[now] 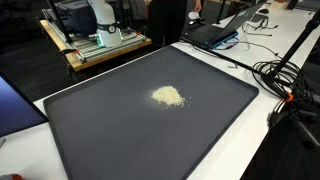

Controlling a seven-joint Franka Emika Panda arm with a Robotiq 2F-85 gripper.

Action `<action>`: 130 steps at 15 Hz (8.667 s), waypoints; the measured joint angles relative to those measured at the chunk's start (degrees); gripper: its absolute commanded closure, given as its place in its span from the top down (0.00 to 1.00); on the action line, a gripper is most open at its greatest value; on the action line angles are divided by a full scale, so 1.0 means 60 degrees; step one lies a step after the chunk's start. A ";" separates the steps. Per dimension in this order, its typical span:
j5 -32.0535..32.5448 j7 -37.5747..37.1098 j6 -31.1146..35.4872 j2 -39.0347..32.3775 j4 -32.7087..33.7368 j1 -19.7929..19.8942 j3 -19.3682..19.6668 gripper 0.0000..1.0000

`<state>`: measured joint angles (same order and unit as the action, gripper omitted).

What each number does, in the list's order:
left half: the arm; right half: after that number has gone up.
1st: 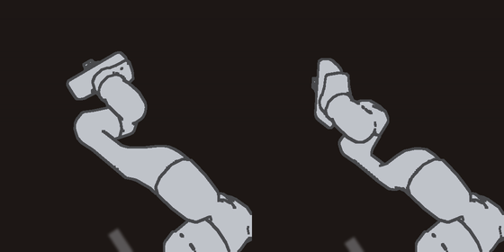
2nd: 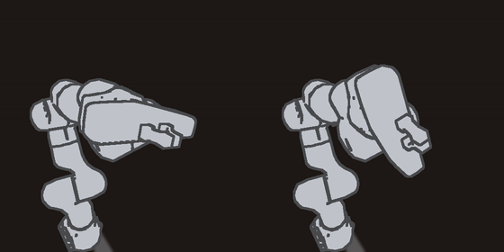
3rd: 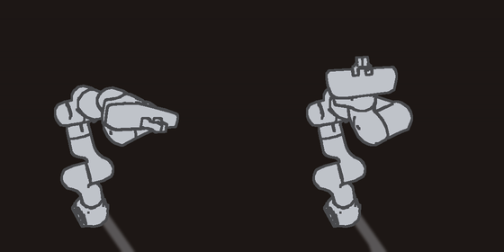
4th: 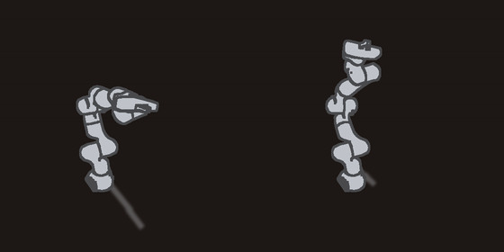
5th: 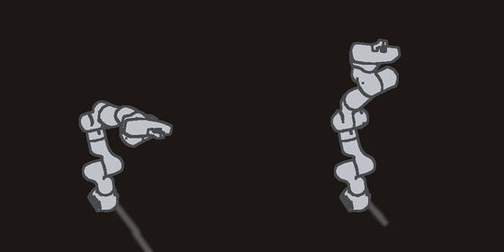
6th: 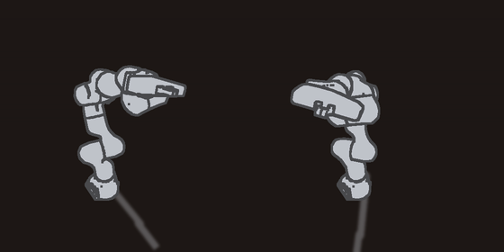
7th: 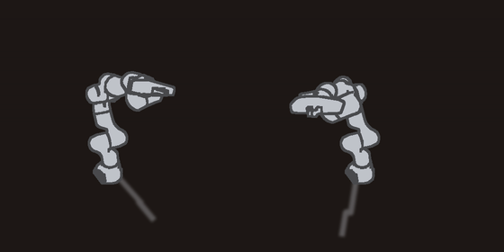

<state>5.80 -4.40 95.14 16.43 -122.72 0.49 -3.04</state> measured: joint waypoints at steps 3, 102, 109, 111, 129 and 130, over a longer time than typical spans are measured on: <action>0.0000 0.0000 0.0002 0.0000 0.0001 0.0000 0.0000 1.00; 0.5920 -0.5383 0.5993 -0.6356 0.1540 -0.2747 0.0186 0.01; 0.6355 -0.6148 0.3768 -0.7833 0.3567 -0.3436 0.0266 0.01; 0.6345 -0.6144 0.3353 -0.8238 0.4111 -0.3486 0.0258 0.01; 0.1687 -0.1629 0.1832 -0.9116 0.8031 -0.1231 0.0439 0.01; 0.1434 -0.1393 0.1832 -0.9116 0.8121 -0.1042 0.0443 0.01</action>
<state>14.40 -12.76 106.13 -38.26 -73.99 -5.76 -0.38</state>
